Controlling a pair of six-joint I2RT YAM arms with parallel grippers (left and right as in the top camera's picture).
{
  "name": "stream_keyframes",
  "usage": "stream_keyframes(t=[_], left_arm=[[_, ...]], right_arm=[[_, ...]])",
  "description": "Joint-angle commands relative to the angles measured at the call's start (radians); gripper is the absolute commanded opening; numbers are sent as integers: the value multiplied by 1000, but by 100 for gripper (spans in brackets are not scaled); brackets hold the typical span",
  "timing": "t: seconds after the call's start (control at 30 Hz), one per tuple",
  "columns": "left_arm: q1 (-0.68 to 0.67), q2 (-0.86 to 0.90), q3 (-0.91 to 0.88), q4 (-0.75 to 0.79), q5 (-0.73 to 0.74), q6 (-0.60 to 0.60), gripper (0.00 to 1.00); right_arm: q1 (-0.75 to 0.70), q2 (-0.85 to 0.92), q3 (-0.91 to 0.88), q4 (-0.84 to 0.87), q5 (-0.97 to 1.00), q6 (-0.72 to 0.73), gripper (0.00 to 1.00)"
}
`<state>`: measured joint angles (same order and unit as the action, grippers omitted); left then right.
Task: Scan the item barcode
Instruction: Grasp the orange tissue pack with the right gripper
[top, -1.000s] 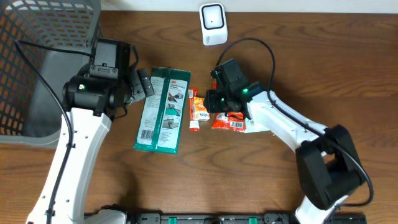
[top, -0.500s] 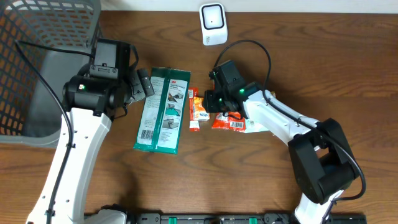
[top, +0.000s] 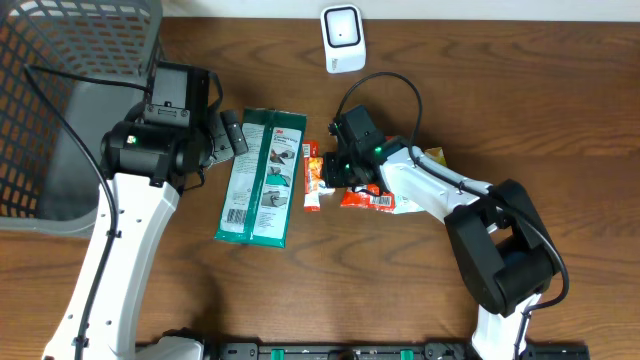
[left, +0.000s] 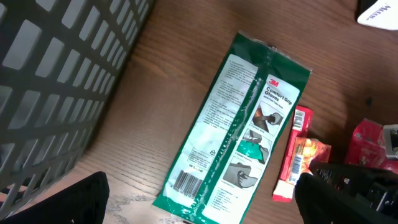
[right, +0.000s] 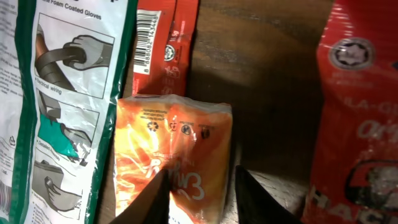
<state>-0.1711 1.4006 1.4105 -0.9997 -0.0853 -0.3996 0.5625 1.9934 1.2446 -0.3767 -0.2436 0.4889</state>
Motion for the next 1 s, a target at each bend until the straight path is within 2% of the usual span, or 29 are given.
stream_keyframes(t=[0.0, 0.23, 0.4, 0.5, 0.97], left_arm=[[2, -7, 1, -6, -13, -5, 96], [2, -7, 1, -6, -13, -5, 96], [2, -7, 1, -6, -13, -5, 96], [2, -7, 1, -6, -13, -5, 96], [2, -7, 1, -6, -13, -5, 96]], right_arm=[[9, 16, 4, -26, -2, -3, 32], [15, 38, 0, -15, 0, -3, 30], [22, 53, 0, -12, -1, -3, 17], [21, 43, 1, -11, -2, -4, 2], [-15, -183, 1, -111, 6, -169, 1]])
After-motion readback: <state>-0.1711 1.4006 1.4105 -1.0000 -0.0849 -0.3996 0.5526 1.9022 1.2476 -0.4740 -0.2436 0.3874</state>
